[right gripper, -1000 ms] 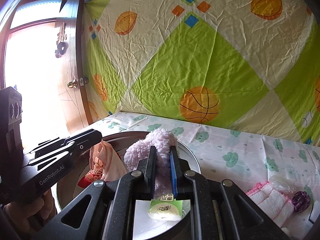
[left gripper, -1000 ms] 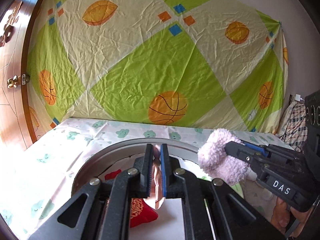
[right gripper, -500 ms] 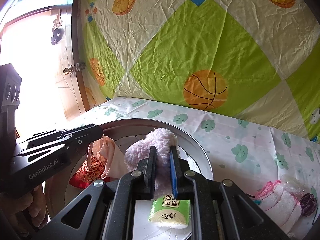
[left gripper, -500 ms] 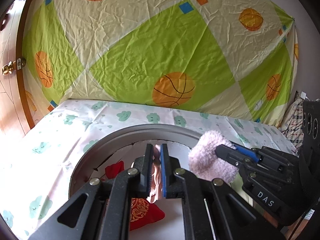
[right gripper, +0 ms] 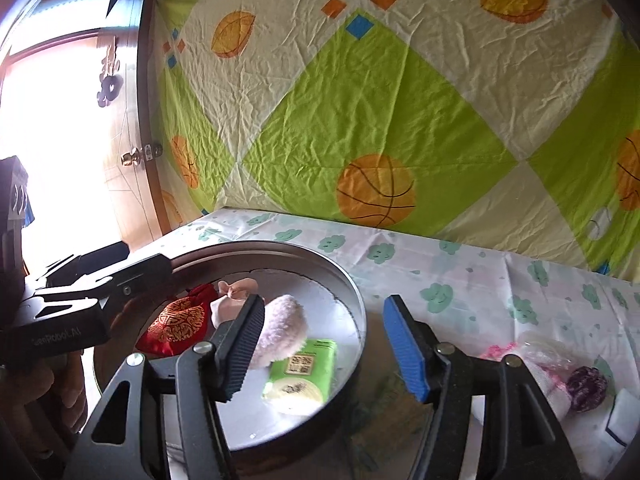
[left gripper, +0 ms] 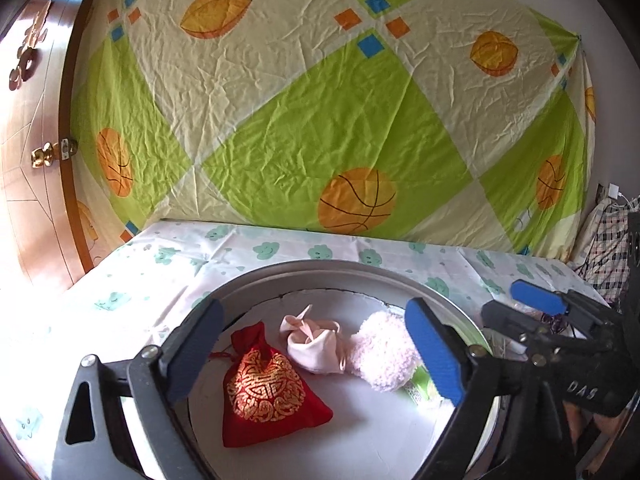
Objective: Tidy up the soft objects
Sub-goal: 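Grasp the clear cotton-swab pack with the right tool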
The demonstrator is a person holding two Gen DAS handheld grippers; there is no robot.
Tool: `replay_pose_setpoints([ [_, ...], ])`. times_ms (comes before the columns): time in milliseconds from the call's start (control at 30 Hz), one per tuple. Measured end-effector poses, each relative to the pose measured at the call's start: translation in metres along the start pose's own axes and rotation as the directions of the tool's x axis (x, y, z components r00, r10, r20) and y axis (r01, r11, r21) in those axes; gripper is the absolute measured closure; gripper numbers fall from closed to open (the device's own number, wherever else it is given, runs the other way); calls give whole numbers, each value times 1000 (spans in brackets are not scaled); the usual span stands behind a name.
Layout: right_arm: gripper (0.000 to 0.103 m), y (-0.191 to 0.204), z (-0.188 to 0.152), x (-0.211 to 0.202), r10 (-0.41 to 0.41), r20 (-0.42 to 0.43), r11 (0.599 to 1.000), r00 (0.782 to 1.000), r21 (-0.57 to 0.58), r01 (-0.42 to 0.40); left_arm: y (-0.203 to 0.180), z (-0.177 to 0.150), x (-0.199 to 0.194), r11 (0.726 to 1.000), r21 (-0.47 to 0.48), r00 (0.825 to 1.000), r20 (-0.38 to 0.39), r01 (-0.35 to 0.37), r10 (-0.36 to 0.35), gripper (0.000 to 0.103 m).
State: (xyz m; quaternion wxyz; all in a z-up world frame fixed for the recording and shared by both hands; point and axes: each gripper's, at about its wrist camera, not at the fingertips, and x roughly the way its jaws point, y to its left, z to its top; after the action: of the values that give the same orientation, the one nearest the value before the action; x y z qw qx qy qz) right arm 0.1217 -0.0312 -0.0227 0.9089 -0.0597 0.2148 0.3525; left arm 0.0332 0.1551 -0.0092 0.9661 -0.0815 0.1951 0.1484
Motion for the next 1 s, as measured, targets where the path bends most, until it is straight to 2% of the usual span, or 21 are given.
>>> replay_pose_setpoints([
  [100,34,-28,-9,-21,-43,3,999,999,33,43,-11,-15,-12,1000,9,999,32,-6,6,3],
  [233,32,-59,-21,-28,-106,-39,991,994,74,109,-32,-31,-20,999,33,998,56,-9,7,1],
  [333,32,-68,-28,-21,-94,-82,988,992,111,103,-42,-36,-20,999,37,998,59,-6,3,1],
  [433,32,-63,-33,-6,-85,-141,990,986,101,100,-48,-35,-12,999,37,999,36,-17,16,1],
  [567,32,-54,-42,17,-55,-243,989,969,121,87,-47,-36,-4,999,18,1000,9,-26,26,1],
  [733,32,-59,-45,37,-34,-291,974,956,205,97,-42,-39,-2,1000,-14,1000,-1,-14,14,1],
  [900,33,-64,-51,63,20,-366,955,930,283,91,-42,-40,0,1000,-17,1000,-5,-4,4,1],
  [933,34,-66,-51,63,32,-365,951,930,297,83,-43,-41,0,1000,-13,1000,-8,-2,2,1],
  [967,47,-65,-51,63,35,-367,953,929,293,80,-44,-41,1,1000,-9,1000,-10,-1,1,1],
  [1000,51,-64,-51,62,41,-370,955,928,288,72,-44,-41,1,1000,-7,1000,-11,-1,1,1],
])
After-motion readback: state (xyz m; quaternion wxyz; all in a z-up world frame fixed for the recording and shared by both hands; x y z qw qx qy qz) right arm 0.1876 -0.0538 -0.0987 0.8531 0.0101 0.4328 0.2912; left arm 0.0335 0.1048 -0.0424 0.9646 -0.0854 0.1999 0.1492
